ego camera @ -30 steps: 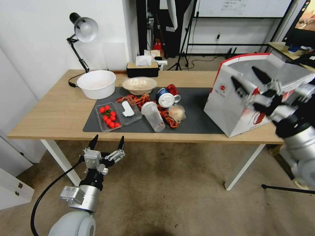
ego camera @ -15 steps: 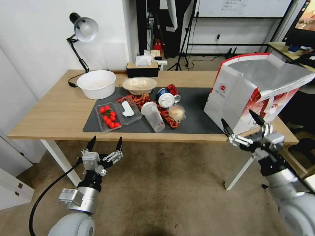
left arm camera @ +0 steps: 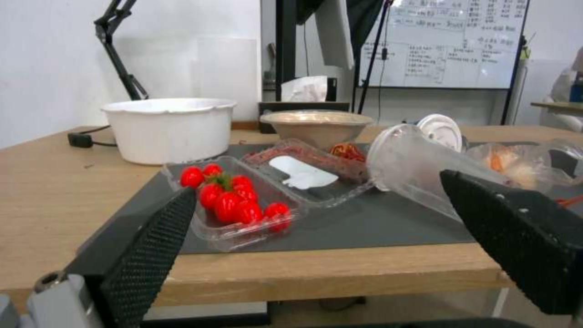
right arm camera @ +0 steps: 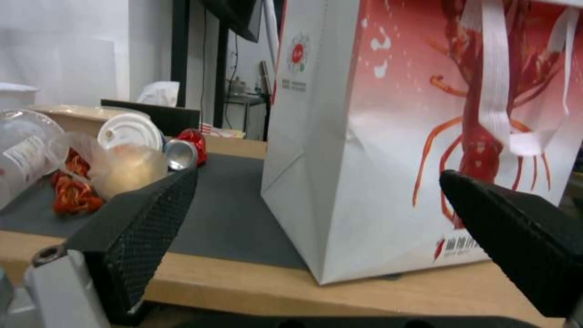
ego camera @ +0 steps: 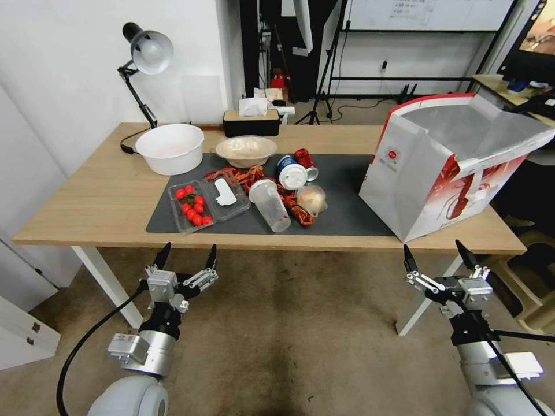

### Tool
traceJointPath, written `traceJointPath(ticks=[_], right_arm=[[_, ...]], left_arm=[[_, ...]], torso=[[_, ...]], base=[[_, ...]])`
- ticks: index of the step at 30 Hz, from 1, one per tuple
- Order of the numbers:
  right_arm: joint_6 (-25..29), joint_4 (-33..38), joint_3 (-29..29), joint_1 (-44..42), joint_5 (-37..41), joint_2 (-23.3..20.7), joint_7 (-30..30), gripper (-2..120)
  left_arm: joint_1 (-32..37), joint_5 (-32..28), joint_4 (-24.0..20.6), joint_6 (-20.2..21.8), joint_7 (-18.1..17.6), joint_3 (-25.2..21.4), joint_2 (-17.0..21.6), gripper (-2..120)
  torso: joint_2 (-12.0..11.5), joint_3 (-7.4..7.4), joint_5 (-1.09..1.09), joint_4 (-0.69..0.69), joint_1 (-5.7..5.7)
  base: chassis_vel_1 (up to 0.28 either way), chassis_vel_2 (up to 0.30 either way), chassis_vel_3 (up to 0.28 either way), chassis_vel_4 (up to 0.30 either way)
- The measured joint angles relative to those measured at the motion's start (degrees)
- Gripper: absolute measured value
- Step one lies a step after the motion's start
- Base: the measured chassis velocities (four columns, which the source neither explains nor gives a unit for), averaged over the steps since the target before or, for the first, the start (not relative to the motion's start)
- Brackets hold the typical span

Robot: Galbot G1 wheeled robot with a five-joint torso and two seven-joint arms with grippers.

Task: Pick up the food delivery bag from the floor and place it on the table.

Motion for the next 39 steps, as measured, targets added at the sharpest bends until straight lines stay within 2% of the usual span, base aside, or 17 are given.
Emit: traceJointPath(ticks=[12,39], right_arm=[[-1.0,-2.1,-3.4,1.1,-2.0,1.9,3.1,100],[-2.5,-0.3,-4.5,0.6,-3.2,3.8,5.7,100]], left_arm=[[-0.2,-0.1,0.9,-0.9,0.0,-0.1,0.2,100],[-0.2,-0.1,1.4,-1.3,0.2,0.0,0.4,100]], torso=[[0.0,0.0,0.0,0.01,0.01],[0.0,0.0,0.01,0.0,0.01]], base=[[0.0,0.0,0.0,0.0],[0.0,0.0,0.0,0.0]])
